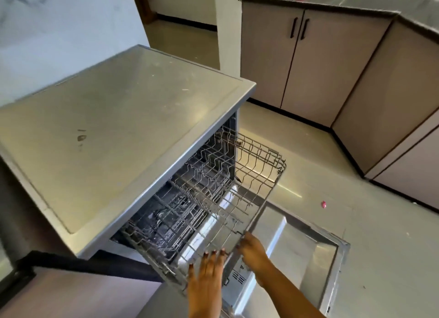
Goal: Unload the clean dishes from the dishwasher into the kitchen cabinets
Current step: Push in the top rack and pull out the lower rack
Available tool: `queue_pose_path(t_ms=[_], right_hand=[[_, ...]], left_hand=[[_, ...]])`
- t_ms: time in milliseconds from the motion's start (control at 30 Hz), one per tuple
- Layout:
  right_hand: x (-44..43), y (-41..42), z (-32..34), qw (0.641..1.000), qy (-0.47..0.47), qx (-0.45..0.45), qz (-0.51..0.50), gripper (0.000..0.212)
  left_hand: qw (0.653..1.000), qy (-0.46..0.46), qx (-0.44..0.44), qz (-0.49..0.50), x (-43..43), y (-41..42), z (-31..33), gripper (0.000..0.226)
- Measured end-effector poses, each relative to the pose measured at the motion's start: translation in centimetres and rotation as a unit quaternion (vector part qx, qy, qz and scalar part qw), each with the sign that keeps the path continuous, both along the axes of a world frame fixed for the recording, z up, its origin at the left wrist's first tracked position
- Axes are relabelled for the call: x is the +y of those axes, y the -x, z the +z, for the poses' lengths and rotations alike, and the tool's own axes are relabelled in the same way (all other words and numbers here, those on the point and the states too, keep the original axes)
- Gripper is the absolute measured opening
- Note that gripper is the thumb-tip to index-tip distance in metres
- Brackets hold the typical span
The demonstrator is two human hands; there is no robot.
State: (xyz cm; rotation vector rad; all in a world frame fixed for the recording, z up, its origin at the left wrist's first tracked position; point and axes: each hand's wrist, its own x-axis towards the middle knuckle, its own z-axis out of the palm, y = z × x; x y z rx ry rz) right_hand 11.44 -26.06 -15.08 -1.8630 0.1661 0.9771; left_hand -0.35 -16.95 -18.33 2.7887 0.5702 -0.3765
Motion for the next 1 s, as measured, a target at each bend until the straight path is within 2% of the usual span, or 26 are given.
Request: queue_pose_path(t_ms=[67,133,200,300,433,500,600,733,867,1000], right_hand=[[2.3,-0.7,0.9,0.999,-0.024,-0.012,0.048,0.037],[4.7,-1.6,1.3,0.995,-0.047,-0.02,0.085,0.043],[7.0,-2.4,1.0,0.992,-0.052,-0.04,0.11,0.04],[9.9,-3.1,-0.1,0.989,-0.042,-0.054,0.134,0.048],[11.3,-3.1,-0.7,0.991,-0.057,-0.044,0.117,0.064],[11.8,-2.9,-1.1,0.99,-0.07,-0.047,0.114,0.07],[13.2,-2.9,-1.0,0.988,-0.076,-0.041,0.127,0.082],[15.0,-3.5,-1.2,0.986,-0.087,-0.036,0.141,0.087],[16.5,-3.8,-1.1,0.982,-0.08,-0.048,0.163,0.087],[18.9,-5.0,-0.6,0.972,-0.064,-0.063,0.216,0.088]], left_hand=[[0.999,-0.035,-0.008,0.011,2.8,0.0,0.0,0.088],[0.997,-0.081,-0.01,0.005,5.0,-0.8,0.8,0.085],[0.993,-0.087,-0.074,0.004,6.9,-1.7,1.0,0.091],[0.993,-0.089,-0.08,-0.008,9.3,-2.2,0.1,0.102],[0.992,-0.08,-0.078,-0.054,11.2,-1.9,-2.2,0.13],[0.99,-0.092,-0.086,-0.067,11.8,-2.0,-2.6,0.135],[0.983,-0.137,-0.104,-0.066,13.2,-2.3,-2.9,0.122],[0.977,-0.172,-0.117,-0.055,15.3,-2.8,-3.2,0.092],[0.977,-0.172,-0.117,-0.036,16.9,-3.3,-2.7,0.088],[0.976,-0.182,-0.114,0.023,18.7,-4.6,-2.9,0.098]])
